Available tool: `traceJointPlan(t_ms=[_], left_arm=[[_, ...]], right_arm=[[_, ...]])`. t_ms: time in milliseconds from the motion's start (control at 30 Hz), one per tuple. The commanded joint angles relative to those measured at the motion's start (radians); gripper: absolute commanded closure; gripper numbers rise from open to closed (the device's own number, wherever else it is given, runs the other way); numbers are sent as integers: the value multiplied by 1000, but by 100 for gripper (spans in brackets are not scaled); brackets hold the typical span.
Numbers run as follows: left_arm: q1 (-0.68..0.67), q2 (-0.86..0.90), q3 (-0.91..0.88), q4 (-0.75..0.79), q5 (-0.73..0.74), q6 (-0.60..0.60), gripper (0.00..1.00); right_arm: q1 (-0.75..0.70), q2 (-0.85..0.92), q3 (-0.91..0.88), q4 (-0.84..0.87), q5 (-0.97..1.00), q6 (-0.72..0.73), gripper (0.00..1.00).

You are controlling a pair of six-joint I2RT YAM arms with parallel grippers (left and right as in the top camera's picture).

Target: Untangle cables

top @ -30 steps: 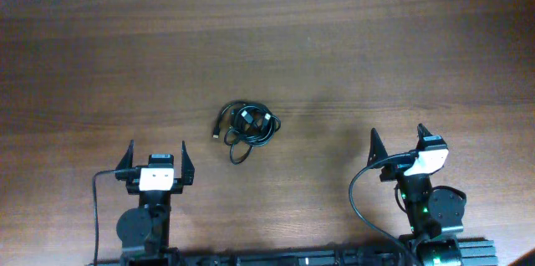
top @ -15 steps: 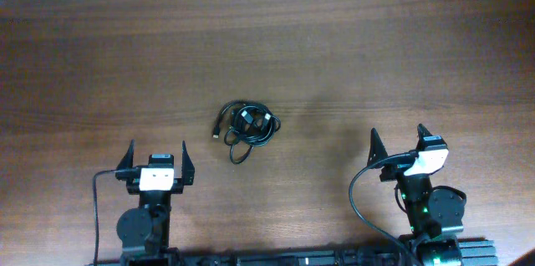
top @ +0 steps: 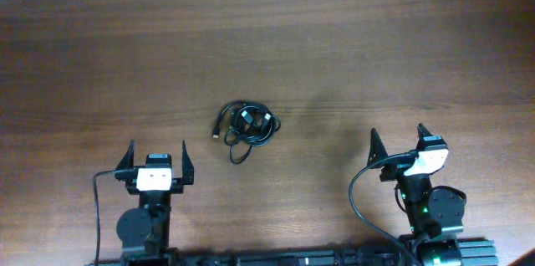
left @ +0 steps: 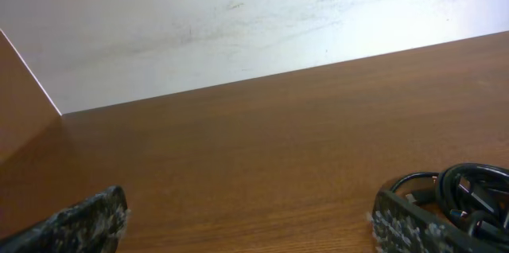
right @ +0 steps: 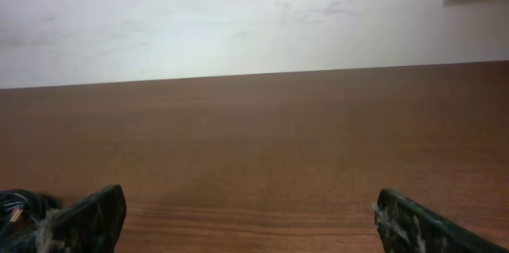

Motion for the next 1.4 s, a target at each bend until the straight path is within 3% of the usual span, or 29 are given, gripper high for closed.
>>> traceJointPlan(t_ms=[0,1000,1367], left_arm=[[4,-6,-2,6,18,-18,1],[4,-6,5,12,63,-36,1],[4,27,113,-107,97,-43,1]], right_arm=[[-4,-11,-3,-7,12,3,1],[-4,-11,-3,-7,12,3,1],[-4,-11,-3,-7,12,3,1]])
